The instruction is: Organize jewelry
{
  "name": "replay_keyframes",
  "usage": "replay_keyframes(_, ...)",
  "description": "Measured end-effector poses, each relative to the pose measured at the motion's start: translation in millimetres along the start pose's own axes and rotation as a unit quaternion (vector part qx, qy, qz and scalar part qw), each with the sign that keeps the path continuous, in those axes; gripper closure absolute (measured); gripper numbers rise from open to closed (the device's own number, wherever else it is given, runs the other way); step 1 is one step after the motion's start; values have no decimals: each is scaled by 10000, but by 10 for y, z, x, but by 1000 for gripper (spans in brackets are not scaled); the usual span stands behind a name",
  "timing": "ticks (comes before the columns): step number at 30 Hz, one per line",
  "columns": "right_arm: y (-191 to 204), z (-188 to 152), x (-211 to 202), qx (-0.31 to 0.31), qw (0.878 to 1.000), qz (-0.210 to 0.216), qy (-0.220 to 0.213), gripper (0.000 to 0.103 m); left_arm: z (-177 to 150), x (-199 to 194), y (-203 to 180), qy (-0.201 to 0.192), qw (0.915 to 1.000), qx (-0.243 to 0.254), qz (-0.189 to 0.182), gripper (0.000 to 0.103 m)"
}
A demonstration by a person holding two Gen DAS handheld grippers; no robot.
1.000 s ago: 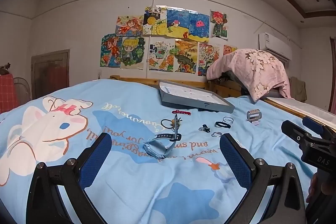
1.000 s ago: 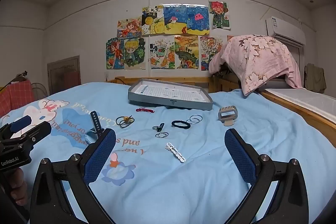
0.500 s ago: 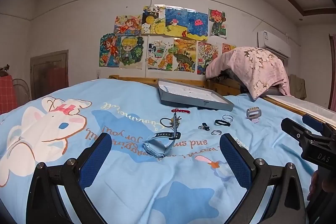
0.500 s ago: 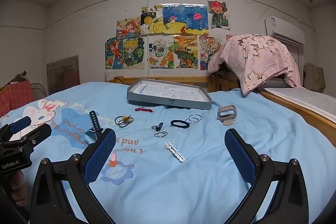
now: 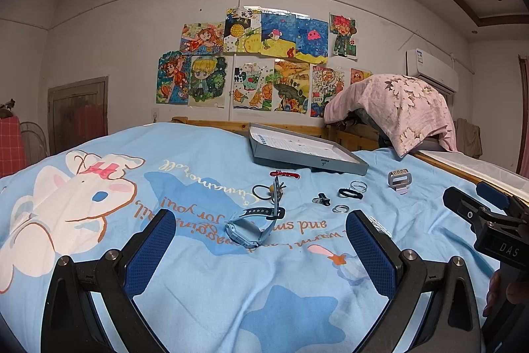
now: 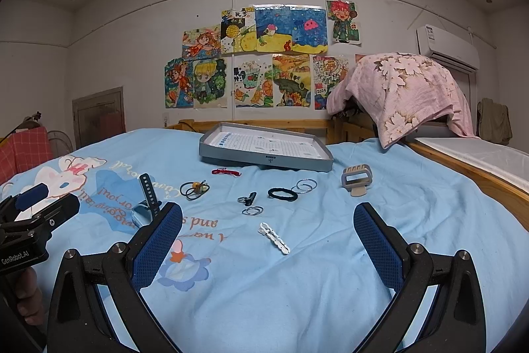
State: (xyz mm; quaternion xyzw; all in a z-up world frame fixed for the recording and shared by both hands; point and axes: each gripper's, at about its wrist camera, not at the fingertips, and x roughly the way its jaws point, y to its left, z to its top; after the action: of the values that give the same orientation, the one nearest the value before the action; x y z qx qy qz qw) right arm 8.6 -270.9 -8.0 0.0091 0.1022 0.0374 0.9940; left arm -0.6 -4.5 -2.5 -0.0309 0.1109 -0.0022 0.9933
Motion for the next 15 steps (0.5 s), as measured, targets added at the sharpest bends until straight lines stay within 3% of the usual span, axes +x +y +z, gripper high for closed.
replay_keyframes(15, 6, 3, 18, -2, 10000, 0, 12, 1, 10, -1, -2, 6, 10000, -10, 3, 0)
